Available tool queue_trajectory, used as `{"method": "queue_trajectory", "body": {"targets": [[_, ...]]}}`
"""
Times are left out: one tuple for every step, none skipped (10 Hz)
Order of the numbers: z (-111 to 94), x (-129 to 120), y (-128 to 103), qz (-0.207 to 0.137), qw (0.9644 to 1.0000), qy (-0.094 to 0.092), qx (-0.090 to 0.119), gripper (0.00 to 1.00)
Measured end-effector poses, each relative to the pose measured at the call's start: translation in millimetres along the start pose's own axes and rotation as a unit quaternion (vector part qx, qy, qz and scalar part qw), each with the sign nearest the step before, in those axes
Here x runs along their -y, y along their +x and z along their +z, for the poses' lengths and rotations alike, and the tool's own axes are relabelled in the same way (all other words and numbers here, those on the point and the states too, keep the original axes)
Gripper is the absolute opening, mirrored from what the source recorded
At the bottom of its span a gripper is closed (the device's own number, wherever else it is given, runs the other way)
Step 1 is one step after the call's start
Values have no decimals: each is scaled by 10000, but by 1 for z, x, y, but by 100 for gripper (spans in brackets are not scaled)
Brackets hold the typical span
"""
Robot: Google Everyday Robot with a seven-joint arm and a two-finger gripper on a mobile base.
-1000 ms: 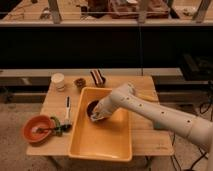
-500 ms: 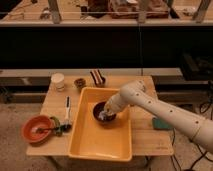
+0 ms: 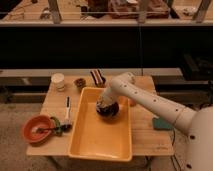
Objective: Wipe purple bowl with towel
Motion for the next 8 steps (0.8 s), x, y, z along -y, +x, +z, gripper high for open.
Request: {"method": "queue_trajectory", "body": {"targets": [[-2,-2,-6,-32,10000,31,64,0],[-8,-7,-14,-114,9998,78,167,0],[-15,-14,-21,-196,9994,105,248,0],[-21,-19,-26,-261,9991,120,296,0],[-27,-25,-28,-325,9988,128,341,0],[-31,-30,-28,-343,9987,111,353,0],[-34,-35,-22,-309,9989,92,338,0],[-36,-40,-13,-254,9992,65,302,0]]}}
